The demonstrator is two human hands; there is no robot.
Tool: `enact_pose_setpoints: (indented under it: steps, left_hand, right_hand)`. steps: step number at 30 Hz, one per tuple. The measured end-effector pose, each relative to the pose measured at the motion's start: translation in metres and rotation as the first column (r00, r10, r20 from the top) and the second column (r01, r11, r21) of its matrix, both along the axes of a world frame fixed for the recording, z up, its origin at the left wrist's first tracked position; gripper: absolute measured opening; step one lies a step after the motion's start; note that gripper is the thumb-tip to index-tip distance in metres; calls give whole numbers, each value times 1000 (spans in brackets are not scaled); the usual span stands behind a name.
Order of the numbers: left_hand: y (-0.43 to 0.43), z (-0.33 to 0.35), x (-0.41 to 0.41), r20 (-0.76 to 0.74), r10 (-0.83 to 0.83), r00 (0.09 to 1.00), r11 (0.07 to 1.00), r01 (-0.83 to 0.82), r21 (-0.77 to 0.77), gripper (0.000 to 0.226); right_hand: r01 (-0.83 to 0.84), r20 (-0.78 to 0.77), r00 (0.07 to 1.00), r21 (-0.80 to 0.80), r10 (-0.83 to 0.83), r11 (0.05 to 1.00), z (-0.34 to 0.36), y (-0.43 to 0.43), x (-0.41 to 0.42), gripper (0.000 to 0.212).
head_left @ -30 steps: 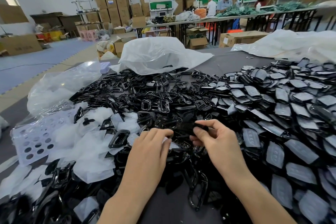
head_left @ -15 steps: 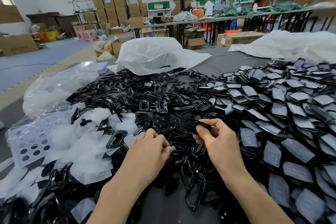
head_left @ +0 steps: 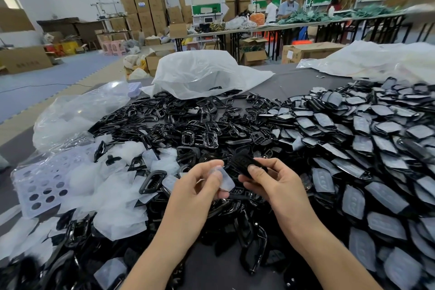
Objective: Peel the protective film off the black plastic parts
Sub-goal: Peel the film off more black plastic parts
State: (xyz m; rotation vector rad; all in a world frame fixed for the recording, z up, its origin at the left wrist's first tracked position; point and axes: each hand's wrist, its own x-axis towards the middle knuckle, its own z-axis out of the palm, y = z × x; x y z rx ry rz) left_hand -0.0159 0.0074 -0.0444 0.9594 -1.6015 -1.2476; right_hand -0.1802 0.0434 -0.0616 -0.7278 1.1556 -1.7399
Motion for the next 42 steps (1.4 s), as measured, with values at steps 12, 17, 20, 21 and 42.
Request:
enact_pose_setpoints:
  steps: [12, 17, 20, 21, 42]
  left_hand:
    - [2, 0, 0, -41, 7, 999, 999, -9, -50, 21]
    - [6, 1, 0, 93, -38, 995, 986, 53, -160, 36]
    - [9, 1, -4, 102, 14, 995, 977, 8, -214, 22]
    - [10, 0, -5, 115, 12, 993, 972, 15, -233, 22]
    - [4, -5, -7, -97, 196, 976, 978, -202, -58, 16]
  right_hand:
    - [2, 79, 997, -1, -2, 1000, 1, -1, 1, 14]
    - [12, 41, 999, -36, -11, 999, 3, 0, -2, 14]
    - [30, 17, 999, -45, -30, 999, 4, 1, -2, 14]
    - [26, 10, 1000, -45, -25, 999, 4, 1, -3, 14]
    - [-227, -95, 971, -66, 220, 972, 9, 8, 16, 34]
